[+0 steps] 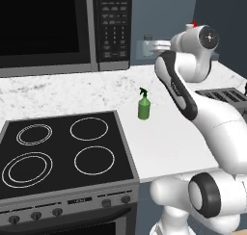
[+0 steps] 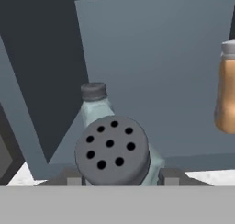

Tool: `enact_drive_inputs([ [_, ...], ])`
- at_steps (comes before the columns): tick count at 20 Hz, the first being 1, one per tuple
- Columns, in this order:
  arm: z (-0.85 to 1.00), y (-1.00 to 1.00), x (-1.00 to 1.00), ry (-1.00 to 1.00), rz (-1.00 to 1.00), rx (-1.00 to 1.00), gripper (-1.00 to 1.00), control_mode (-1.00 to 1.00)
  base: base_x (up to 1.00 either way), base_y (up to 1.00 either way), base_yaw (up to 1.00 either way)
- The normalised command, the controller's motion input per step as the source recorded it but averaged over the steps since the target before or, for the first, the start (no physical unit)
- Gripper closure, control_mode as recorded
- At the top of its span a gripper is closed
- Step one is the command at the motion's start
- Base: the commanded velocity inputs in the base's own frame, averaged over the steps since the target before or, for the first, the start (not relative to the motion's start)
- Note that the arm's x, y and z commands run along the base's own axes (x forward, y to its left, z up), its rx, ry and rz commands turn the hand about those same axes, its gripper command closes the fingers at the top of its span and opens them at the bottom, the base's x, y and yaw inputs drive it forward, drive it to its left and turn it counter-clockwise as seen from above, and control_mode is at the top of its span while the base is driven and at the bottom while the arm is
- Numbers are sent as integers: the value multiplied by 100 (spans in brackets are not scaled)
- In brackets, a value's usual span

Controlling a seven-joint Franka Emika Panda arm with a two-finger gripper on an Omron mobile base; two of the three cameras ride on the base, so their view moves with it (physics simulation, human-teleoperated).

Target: Put the shaker and condiment bottle from the counter next to their counterparts in the cabinet.

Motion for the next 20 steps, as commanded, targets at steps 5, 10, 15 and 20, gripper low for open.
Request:
enact_drive_inputs([
  [5, 0, 2, 37, 0, 0, -3, 100, -100, 0, 0, 0],
  [10, 0, 0, 38, 0, 0, 0, 100, -100, 0, 0, 0],
  [15, 0, 0, 34, 0, 0, 0, 100, -100, 0, 0, 0],
  [20, -2, 0, 26, 0, 0, 0, 100, -100, 0, 0, 0],
])
